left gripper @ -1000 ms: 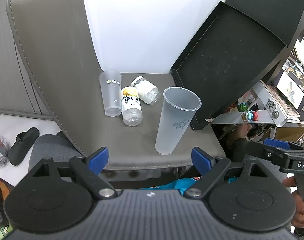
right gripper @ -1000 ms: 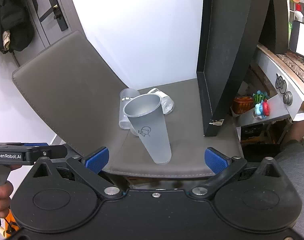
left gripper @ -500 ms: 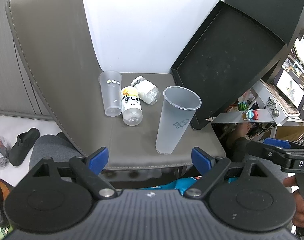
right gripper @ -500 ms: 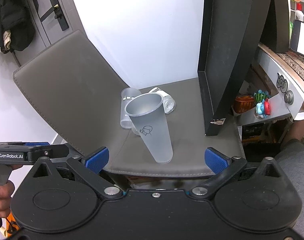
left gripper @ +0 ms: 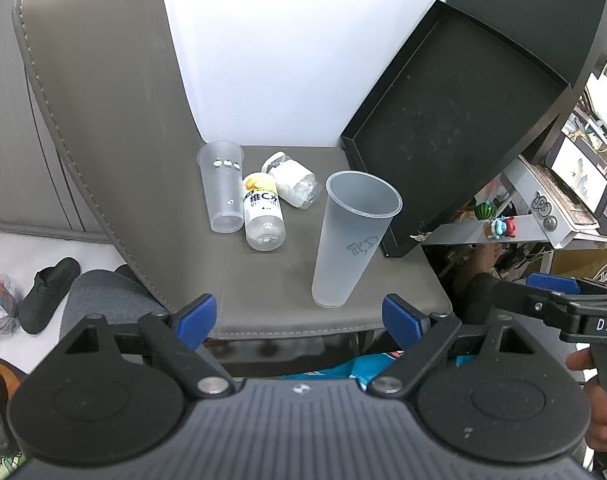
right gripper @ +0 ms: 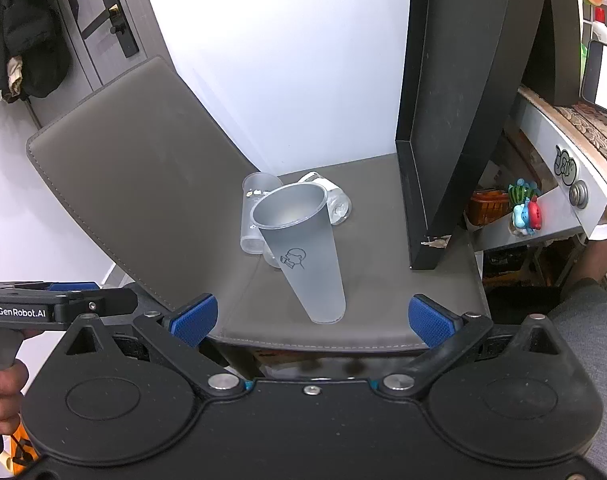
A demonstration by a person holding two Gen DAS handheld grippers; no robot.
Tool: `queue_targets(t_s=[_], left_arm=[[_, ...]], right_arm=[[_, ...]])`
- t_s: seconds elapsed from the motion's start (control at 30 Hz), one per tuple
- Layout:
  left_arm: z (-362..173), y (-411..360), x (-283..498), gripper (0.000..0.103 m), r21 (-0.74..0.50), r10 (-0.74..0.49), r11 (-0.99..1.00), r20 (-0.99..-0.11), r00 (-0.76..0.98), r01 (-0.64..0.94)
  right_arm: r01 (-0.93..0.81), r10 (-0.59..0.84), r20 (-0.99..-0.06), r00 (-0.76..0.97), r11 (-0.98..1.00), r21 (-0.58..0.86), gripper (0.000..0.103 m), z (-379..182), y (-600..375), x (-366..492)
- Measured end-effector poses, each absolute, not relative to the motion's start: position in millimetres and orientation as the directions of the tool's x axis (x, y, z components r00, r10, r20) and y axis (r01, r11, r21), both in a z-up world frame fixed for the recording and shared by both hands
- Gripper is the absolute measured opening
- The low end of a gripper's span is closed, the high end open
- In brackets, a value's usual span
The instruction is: Flip cup upright
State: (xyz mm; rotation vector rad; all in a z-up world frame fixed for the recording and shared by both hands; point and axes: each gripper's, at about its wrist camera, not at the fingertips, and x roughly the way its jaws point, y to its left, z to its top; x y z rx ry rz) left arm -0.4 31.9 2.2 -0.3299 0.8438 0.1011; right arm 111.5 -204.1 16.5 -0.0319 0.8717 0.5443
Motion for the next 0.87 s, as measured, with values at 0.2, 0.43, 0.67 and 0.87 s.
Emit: queue_targets(t_s=[0.2,0.43,0.67,0.87], left_arm=[[1.6,30.8,-0.3,0.089,-0.238,-0.032,0.945,-0.750,0.661,-0.225],[1.6,29.0,-0.8,0.089,-0.235,-0.031,0.946,-0.749,0.662,-0.222],[3.1,27.6,-3.6,0.089,-0.233,-0.028,0.948,-0.742,0.670,-0.219],[3.2,27.8,-4.1,0.089,-0.235,-0.029,0.947,-0.742,0.670,-0.218]], right_arm=[[-0.469,0.443,-0.735,0.513,0.862,0.192,0.103,15.5,-205.5,111.6],[-0.471,0.443,-0.736,0.512,0.861,0.191,0.103,15.8,-204.8,110.5],[-0.471,0.442,-0.738,0.509,0.861,0.191,0.103,15.0,-205.5,111.1],[-0.471,0.441,-0.740,0.508,0.861,0.190,0.103,14.7,-205.1,111.6]])
